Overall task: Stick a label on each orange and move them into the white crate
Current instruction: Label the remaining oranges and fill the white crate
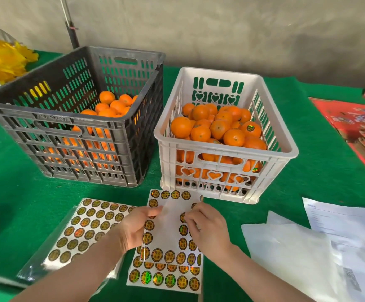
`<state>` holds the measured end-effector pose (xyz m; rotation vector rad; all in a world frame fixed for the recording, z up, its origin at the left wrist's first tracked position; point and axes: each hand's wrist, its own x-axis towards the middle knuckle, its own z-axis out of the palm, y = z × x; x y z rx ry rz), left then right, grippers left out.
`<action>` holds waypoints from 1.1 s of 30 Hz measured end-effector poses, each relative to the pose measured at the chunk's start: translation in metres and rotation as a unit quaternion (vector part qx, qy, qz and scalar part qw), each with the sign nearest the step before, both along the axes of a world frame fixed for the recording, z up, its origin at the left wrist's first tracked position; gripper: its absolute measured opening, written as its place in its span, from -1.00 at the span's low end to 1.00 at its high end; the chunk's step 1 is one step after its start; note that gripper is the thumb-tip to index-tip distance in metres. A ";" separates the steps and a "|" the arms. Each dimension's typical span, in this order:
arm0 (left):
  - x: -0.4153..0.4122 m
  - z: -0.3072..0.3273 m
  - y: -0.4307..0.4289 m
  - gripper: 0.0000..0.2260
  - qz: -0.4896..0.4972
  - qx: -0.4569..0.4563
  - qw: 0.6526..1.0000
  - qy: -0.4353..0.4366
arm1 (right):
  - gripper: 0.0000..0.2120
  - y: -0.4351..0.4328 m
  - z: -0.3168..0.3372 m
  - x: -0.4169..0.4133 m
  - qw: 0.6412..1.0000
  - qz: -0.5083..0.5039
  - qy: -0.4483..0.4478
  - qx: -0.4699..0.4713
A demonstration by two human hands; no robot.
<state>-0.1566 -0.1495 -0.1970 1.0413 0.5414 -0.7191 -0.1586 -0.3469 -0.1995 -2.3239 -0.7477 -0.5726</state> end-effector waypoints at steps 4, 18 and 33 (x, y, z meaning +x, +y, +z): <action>0.002 0.002 0.001 -0.67 0.009 -0.021 1.000 0.010 | -0.84 0.001 0.003 -0.005 0.998 -0.029 0.053 0.028; 0.007 -0.001 0.004 -0.66 0.009 -0.012 0.999 0.029 | -0.85 0.005 -0.004 0.003 0.999 -0.001 -0.047 -0.005; 0.004 0.000 0.010 -0.53 -0.196 0.351 0.891 -0.210 | -0.85 0.040 0.058 0.030 0.961 0.024 0.191 0.200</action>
